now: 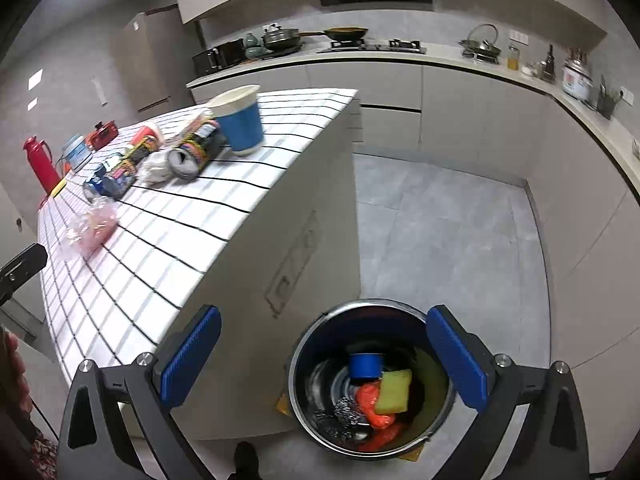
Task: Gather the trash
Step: 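Withdraw both tools from the bin toward the clear plastic bag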
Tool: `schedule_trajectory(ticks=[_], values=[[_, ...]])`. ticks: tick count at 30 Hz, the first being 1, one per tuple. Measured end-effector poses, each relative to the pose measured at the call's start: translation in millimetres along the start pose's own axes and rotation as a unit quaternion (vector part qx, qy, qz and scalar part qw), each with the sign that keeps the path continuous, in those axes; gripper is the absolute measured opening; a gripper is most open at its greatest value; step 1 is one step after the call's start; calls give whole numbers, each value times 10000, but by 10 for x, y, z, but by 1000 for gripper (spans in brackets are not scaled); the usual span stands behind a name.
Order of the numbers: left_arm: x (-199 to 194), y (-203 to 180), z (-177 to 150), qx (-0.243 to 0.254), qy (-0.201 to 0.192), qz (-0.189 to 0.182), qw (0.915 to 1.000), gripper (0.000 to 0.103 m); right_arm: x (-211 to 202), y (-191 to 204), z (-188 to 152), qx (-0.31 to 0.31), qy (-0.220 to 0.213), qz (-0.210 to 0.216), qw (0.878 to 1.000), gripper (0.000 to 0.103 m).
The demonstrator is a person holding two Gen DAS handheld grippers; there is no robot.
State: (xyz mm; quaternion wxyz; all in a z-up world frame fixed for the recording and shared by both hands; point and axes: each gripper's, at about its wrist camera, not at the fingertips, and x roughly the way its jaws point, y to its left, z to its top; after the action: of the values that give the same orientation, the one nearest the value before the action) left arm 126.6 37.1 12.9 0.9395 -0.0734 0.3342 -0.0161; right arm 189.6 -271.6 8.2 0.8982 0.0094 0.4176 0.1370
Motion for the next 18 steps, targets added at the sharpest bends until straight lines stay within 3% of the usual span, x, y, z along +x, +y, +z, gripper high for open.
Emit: schedule_trajectory(ticks=[7, 18], values=[[93, 564, 11, -18, 122, 469, 9988, 101, 46, 454, 147, -221, -23, 131, 9997, 103], [537, 966, 273, 217, 303, 401, 9985, 100, 356, 925, 530, -216, -42, 18, 9998, 103]])
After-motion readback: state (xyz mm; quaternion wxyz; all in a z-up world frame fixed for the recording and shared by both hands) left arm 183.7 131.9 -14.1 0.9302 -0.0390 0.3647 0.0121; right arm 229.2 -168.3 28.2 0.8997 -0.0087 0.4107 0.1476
